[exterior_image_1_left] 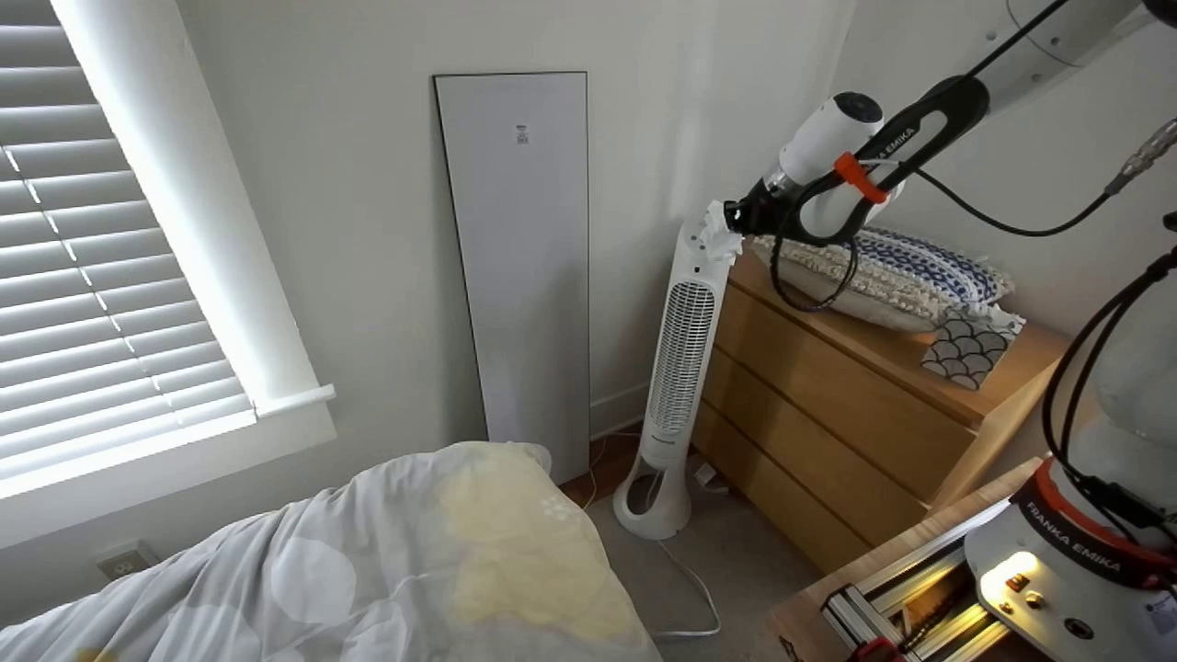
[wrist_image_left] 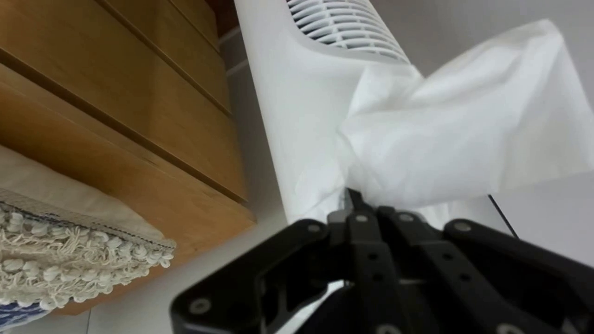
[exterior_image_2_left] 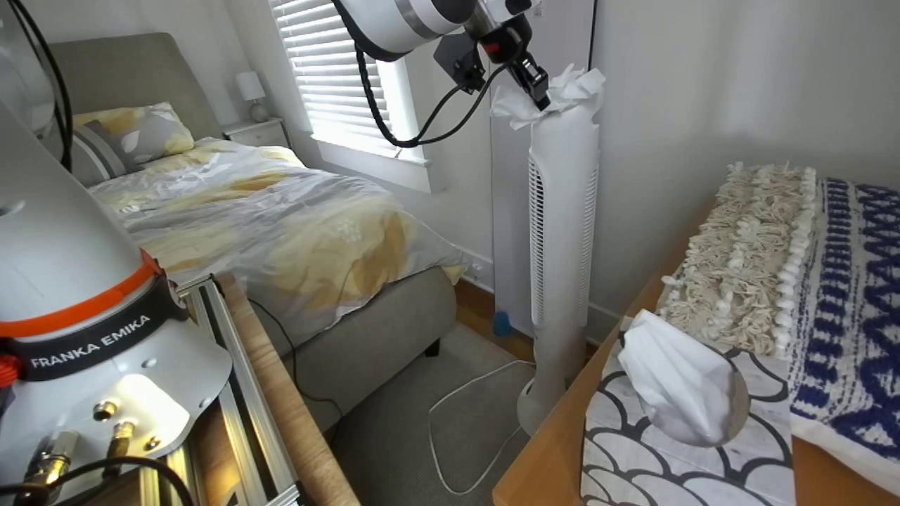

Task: Pick up the white towel on the pillow and use it to wipe the combined fan and heater top before putting the towel back on the pillow

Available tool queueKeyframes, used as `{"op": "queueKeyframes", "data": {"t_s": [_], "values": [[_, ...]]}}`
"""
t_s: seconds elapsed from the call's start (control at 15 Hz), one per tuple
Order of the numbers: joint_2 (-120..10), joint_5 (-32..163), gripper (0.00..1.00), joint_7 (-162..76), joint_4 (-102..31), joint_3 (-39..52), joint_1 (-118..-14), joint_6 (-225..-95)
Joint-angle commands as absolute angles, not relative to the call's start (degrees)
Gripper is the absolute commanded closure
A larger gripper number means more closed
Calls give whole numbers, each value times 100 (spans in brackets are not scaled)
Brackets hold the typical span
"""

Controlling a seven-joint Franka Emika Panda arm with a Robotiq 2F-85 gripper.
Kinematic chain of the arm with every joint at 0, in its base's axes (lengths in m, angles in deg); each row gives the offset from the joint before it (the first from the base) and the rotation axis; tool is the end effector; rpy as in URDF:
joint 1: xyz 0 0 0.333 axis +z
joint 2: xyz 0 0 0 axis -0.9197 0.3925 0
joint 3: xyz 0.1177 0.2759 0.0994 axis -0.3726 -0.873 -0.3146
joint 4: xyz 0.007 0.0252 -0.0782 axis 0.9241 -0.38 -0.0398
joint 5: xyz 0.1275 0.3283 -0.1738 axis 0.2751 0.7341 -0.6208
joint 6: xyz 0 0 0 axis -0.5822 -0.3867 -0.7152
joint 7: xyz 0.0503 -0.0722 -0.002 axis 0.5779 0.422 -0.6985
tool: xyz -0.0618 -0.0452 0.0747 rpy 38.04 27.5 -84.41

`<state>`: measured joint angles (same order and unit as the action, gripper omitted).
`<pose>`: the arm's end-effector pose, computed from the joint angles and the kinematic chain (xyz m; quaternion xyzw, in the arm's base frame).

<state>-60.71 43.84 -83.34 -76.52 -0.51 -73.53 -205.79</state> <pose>0.5610 0.0004 0.3252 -0.9303 0.1973 -0.3052 0.0492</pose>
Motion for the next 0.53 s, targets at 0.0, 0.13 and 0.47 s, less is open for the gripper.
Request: {"op": "queueKeyframes", "data": {"t_s": [0.0, 0.13, 0.47], "values": [[-6017, 4280, 99, -8478, -7556, 133, -7235, -20549], [-5852, 4277, 99, -8575, -7400, 255, -7178, -20596], [-5485, 4365, 99, -8642, -7000, 482, -7047, -20721]]}}
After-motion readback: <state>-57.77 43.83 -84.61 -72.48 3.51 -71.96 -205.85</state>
